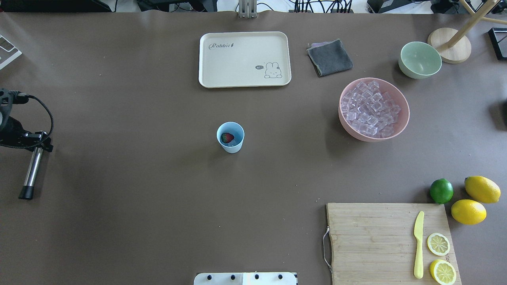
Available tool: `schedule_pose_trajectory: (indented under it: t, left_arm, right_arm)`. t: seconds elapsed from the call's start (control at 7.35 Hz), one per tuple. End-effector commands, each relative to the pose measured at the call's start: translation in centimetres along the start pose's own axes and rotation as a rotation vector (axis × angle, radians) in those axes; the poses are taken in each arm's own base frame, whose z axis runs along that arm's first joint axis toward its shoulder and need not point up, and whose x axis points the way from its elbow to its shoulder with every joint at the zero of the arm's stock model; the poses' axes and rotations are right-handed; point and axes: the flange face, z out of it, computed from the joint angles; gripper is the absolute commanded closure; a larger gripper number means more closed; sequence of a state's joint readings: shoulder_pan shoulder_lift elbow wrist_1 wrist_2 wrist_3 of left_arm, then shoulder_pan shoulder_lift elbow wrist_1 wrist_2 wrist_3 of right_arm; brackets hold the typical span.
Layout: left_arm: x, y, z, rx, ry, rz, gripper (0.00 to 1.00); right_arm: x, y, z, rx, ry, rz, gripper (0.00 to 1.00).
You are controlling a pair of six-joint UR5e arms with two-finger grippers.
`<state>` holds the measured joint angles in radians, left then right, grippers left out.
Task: Mash ice and strawberries in cup
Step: 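Lower the left gripper onto the metal pestle and grasp it upright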
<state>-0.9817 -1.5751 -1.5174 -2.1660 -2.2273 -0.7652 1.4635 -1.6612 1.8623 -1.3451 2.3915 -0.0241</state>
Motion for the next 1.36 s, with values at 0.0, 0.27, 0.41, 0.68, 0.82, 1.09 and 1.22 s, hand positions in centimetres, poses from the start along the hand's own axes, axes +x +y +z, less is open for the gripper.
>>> schedule_pose_trajectory:
  t: [0.0,0.27,0.41,0.68,0.82,1.09,1.22]
  left_arm:
    - [-0.1,0.0,0.2,-0.003,-0.002,0.0,0.47]
    - [0.0,0.1,0.0,0.001,-0.002,0.005,0.75]
    - [0.3,-0.2,-0.2,0.033,-0.024,0.019,1.0]
    - [3.1,-0.9,-3.0,0.125,-0.024,0.067,1.0]
    - [4.0,-2.1,-4.4,0.231,-0.078,0.076,1.0]
    - [9.6,-5.2,-8.4,0.389,-0.054,0.066,1.0]
    - [13.3,-7.8,-11.1,0.518,-0.04,-0.01,1.0]
  right_arm:
    - [0.0,0.0,0.0,0.001,0.0,0.0,0.01]
    - [0.0,0.0,0.0,0.0,0.0,0.003,0.01]
    - [0.0,0.1,0.0,-0.001,0.0,0.002,0.01]
    - [-0.2,0.1,-0.1,0.002,-0.002,0.001,0.01]
    - [0.0,0.2,0.0,-0.002,0.001,0.008,0.01]
    - [0.1,0.3,0.1,-0.005,-0.005,0.015,0.01]
    - [0.2,1.1,0.4,-0.014,-0.011,0.025,0.01]
